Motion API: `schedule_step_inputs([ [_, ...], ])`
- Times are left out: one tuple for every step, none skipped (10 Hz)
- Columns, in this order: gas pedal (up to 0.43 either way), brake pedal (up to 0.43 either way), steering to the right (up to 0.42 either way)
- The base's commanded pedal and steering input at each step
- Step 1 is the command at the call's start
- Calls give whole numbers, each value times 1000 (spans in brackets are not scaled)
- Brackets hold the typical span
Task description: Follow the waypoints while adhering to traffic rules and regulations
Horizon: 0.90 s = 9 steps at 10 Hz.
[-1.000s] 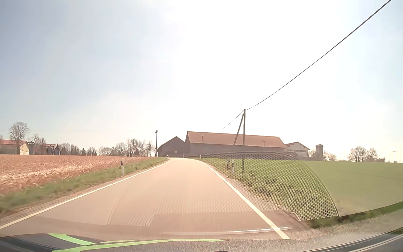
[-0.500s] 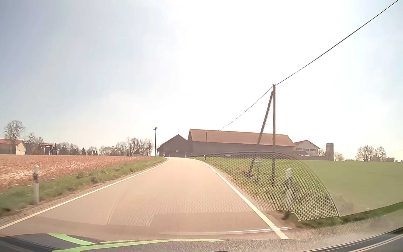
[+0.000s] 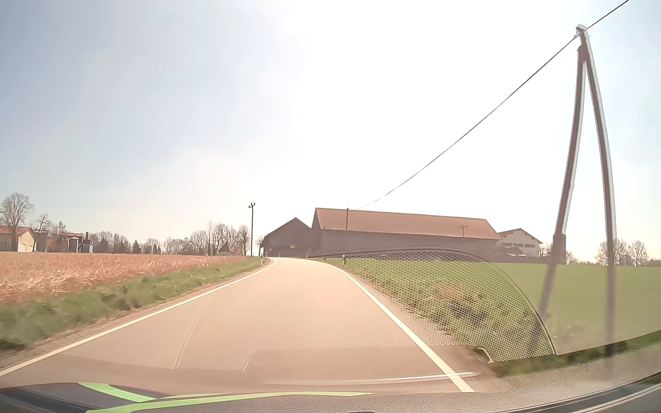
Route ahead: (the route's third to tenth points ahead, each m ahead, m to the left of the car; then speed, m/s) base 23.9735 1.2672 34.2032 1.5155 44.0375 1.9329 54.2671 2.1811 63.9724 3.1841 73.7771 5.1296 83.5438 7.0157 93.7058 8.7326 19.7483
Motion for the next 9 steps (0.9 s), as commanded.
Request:
schedule_step_inputs([
  [280, 0, -7],
  [280, 0, -7],
  [268, 0, -7],
  [260, 0, -7],
  [228, 0, -8],
  [220, 0, -8],
  [197, 0, -9],
  [189, 0, -10],
  [150, 0, -10],
])
